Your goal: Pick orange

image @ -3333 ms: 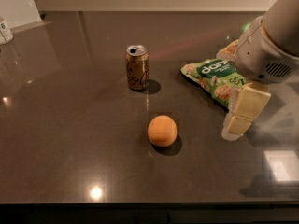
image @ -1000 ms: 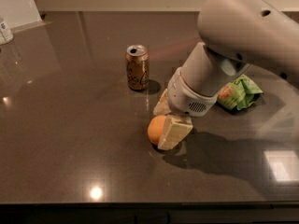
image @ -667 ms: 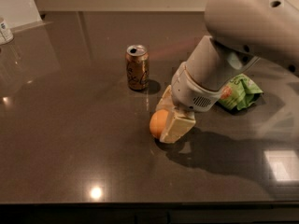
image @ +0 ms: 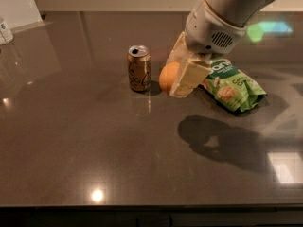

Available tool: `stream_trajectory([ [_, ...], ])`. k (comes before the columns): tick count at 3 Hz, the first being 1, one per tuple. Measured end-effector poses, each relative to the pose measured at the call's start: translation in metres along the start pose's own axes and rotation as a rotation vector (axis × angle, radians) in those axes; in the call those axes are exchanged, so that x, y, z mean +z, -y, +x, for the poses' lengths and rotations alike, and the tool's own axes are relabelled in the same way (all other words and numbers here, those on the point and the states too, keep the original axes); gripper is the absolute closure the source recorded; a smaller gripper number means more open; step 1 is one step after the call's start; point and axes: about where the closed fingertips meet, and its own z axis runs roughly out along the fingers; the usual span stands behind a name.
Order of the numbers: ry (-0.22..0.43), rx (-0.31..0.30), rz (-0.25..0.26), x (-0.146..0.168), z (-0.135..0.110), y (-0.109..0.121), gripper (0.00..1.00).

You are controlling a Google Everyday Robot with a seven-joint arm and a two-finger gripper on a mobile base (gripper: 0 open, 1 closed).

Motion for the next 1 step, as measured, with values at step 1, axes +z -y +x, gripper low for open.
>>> stream_trajectory([
  [1, 0.000, 0.000, 0.000, 0.0004, 0.0000, -0.0001, 1.00],
])
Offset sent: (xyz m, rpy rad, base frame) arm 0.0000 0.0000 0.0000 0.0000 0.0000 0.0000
